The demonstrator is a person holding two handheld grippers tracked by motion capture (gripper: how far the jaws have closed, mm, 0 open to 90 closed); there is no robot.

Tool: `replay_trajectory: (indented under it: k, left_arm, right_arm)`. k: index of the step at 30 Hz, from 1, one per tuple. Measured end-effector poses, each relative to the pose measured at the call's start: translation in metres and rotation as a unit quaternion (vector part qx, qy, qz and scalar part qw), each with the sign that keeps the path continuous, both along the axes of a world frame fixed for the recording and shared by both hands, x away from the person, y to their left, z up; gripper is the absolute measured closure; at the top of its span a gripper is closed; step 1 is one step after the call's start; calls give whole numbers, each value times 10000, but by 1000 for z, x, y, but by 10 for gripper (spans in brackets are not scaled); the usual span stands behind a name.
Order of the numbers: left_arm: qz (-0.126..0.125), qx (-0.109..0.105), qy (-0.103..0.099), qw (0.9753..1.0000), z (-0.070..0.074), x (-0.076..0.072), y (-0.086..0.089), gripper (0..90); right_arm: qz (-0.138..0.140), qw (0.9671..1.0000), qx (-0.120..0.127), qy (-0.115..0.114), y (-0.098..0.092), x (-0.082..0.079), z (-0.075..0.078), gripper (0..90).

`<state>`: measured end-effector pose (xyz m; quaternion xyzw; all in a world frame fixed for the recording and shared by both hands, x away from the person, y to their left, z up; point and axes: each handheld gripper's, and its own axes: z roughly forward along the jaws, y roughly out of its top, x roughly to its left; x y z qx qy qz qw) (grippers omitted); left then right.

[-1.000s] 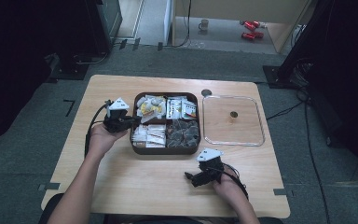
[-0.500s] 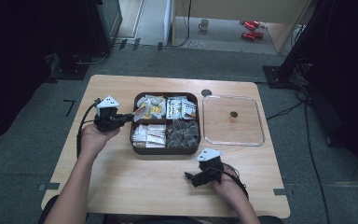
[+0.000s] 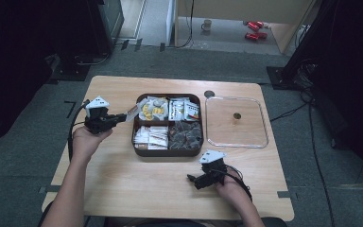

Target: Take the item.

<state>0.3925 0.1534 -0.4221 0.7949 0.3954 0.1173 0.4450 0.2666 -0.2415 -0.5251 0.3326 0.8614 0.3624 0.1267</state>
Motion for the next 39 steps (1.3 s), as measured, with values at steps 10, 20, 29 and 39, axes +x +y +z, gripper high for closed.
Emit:
replay_trajectory:
  k: [10,20,29,39]
  left_arm:
    - [280,-45,33,9996,-2,-1,21,900]
    - [529,-64,152,9985,-10,1,36,900]
    - [637,45,413,9971,-32,11,36,900]
    - [447,216,542,9973,-44,14,22,900]
  right_arm:
    - [40,10000,0,3,0,1,0,0]
    - [55,10000,-1,-3,0,2,0,0]
    - [56,10000,-6,-2,0,2,0,0]
    - [57,10000,-6,-3,0,2,0,0]
